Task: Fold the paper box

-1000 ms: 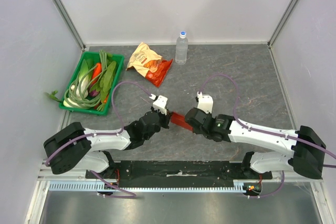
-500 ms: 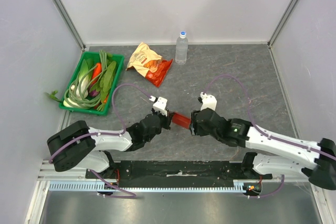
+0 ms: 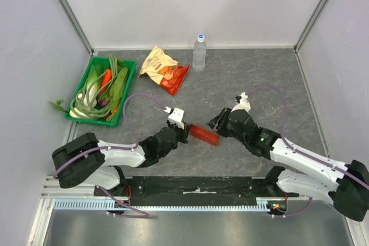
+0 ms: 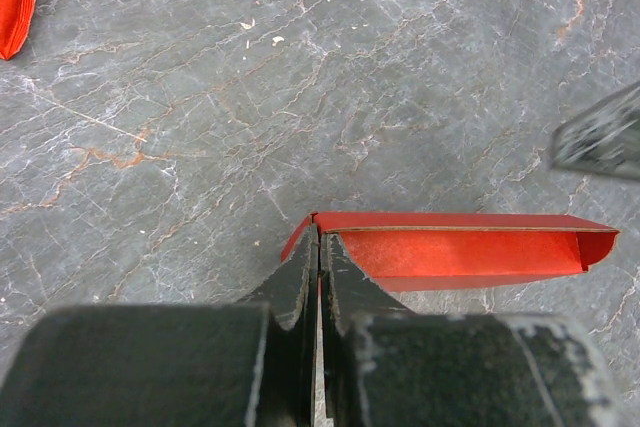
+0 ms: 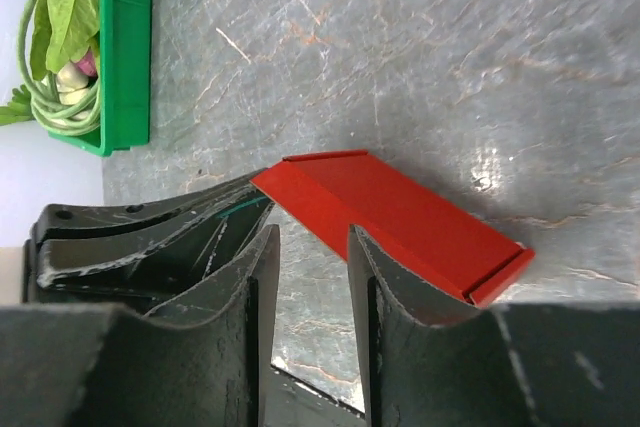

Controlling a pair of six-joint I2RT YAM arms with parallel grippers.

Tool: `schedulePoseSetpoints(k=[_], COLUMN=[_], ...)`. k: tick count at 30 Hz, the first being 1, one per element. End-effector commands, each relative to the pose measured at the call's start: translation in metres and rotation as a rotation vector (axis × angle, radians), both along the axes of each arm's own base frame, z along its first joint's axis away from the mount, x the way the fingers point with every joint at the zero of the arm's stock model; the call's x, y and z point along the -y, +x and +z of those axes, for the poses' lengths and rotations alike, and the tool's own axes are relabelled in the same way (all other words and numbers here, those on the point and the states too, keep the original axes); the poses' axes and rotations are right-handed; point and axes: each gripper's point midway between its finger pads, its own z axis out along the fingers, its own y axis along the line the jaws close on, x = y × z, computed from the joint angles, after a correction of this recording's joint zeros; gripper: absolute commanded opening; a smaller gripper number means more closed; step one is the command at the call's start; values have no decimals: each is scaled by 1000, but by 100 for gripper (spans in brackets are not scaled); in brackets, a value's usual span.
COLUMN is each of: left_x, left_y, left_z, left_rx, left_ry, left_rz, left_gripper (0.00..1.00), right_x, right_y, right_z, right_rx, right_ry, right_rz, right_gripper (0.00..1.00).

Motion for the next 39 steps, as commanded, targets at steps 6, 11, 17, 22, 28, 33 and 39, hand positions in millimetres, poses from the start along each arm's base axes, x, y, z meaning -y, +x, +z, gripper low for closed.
schedulePoseSetpoints(k=[6,11,17,22,28,33,39], left_x=[-41,-41,-38,-38,-36,-36,-38], left_y=[-34,-36,-37,-38,-38,-38,-39], left_z=[-83,-83,-80,-81,-79,-80,-85], left_rx=[-188,-189,-184,-183,-180,-184,-188], left_ry=[261,259,255,263,259,257,266], left_rz=[-6,-8,-16,-15,-17,-14,-14], left_gripper=[2,2,2,2,2,2,2], right_x=[-38,-39,-39,-21,1,-3,-26], right_y=[13,4,-2,-5,-36,-31,-33], right_z=[21,0,-18,-6,-25,-15,-11], right_rx=[102,71,103,144,165,435,661], right_ry=[276,346,76,-241,-505,-711,-889], right_rz=[45,54,216,369,623,624,550], right_gripper=[43,38,44,69,79,83,81])
